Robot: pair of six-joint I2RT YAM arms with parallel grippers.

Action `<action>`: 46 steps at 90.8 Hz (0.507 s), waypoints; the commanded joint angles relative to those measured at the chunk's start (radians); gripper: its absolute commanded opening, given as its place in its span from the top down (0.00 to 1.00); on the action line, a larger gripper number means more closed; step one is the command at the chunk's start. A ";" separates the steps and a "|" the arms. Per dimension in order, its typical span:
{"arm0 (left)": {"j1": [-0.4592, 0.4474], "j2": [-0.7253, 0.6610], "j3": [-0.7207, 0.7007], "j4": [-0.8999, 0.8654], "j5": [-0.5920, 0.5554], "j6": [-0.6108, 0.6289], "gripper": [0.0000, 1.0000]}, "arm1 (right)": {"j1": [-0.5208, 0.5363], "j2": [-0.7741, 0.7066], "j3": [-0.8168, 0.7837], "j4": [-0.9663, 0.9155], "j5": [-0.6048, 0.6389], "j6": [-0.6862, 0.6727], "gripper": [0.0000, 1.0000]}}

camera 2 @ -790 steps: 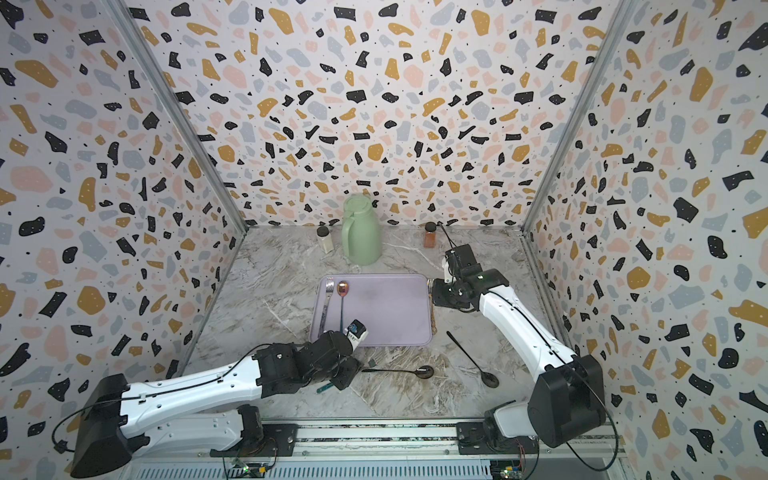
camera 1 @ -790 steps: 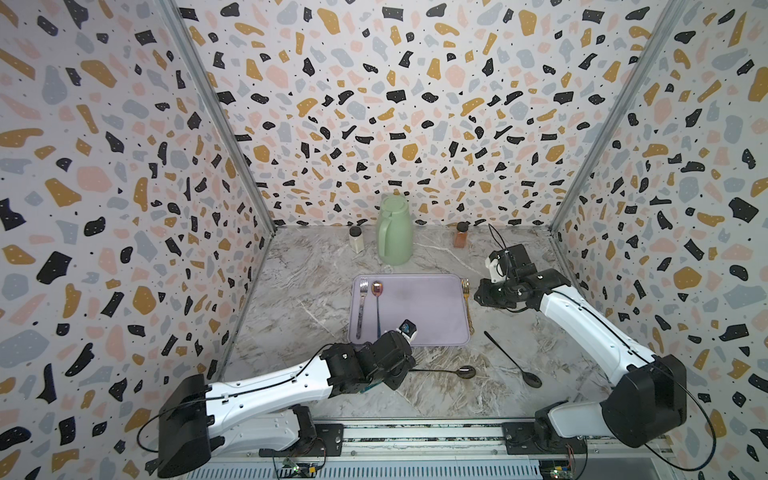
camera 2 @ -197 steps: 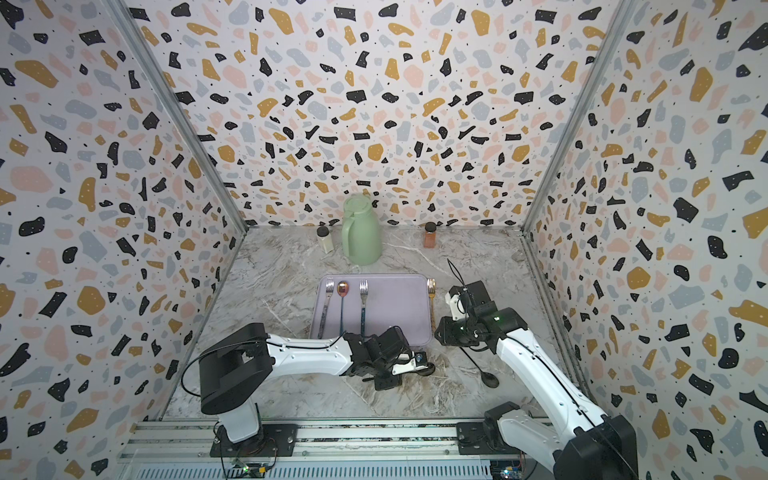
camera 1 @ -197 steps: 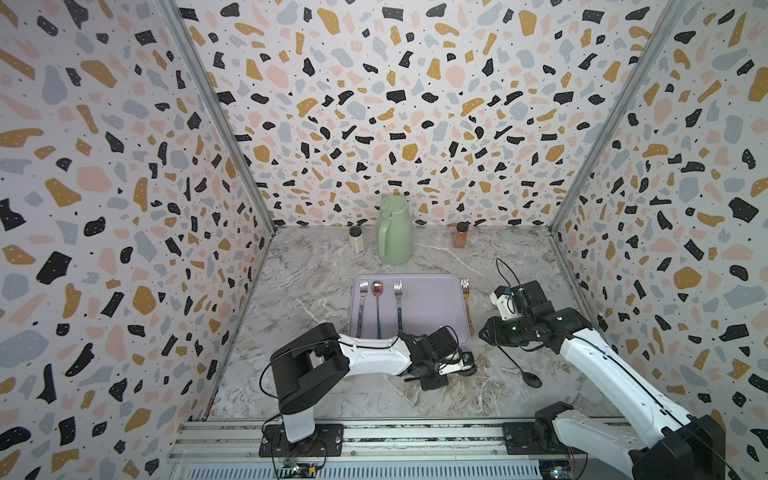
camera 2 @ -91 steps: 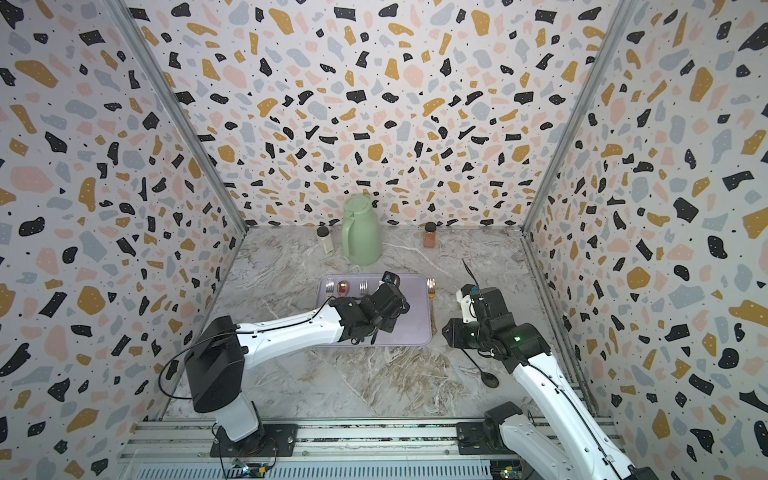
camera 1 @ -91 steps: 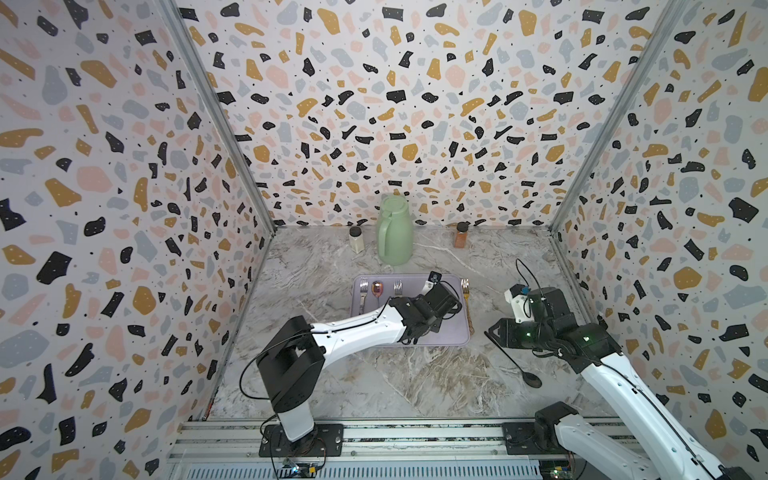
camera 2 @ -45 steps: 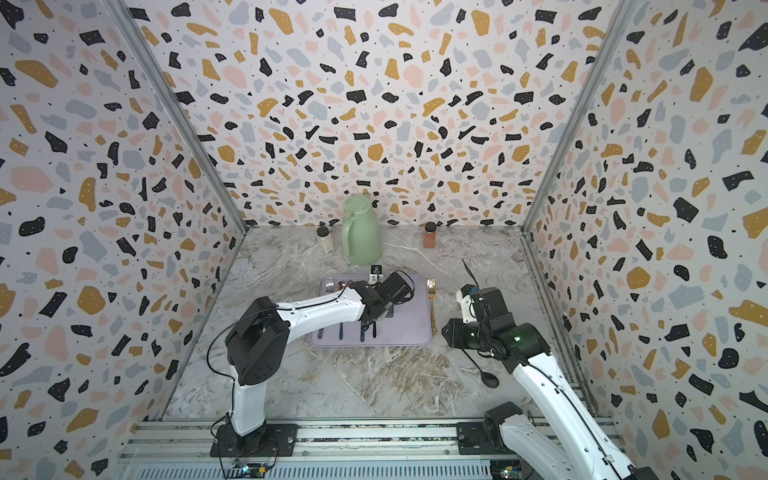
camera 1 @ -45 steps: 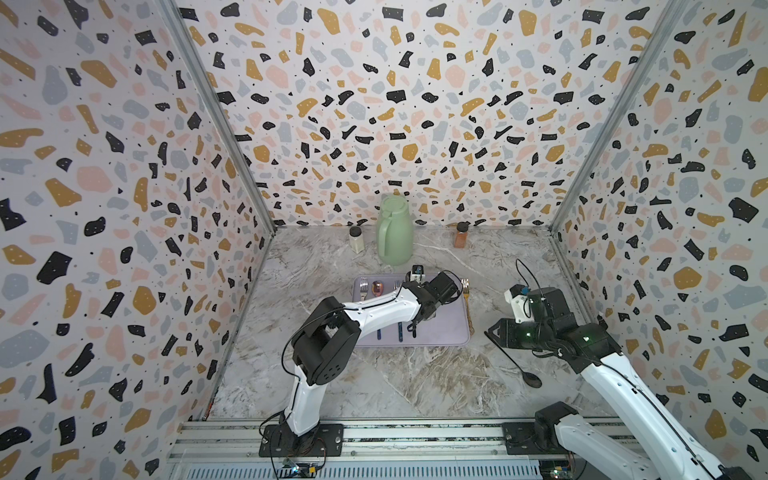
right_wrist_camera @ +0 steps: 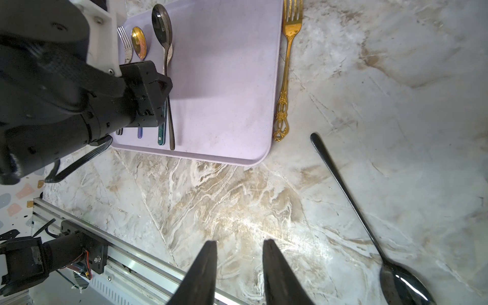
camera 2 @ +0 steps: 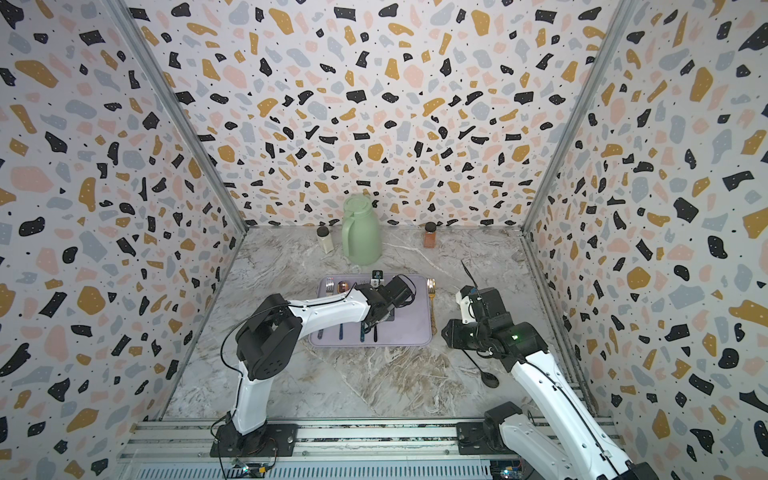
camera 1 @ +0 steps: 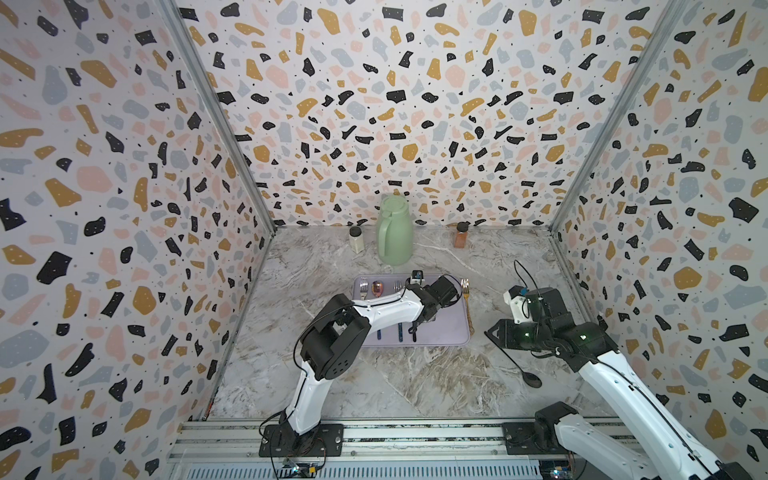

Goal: Set the spoon and fork side by side
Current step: Place the spoon on the tray.

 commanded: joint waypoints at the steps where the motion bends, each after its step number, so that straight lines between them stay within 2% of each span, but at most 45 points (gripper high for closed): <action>1: 0.009 0.014 -0.010 0.017 0.007 -0.014 1.00 | 0.002 -0.001 -0.002 -0.011 -0.002 0.007 0.65; 25: 0.032 0.036 -0.021 0.037 0.022 -0.005 1.00 | 0.003 0.002 -0.003 -0.011 -0.001 0.008 0.65; 46: 0.042 0.072 0.009 0.024 0.040 0.065 1.00 | 0.003 0.010 -0.008 -0.003 -0.001 0.010 0.65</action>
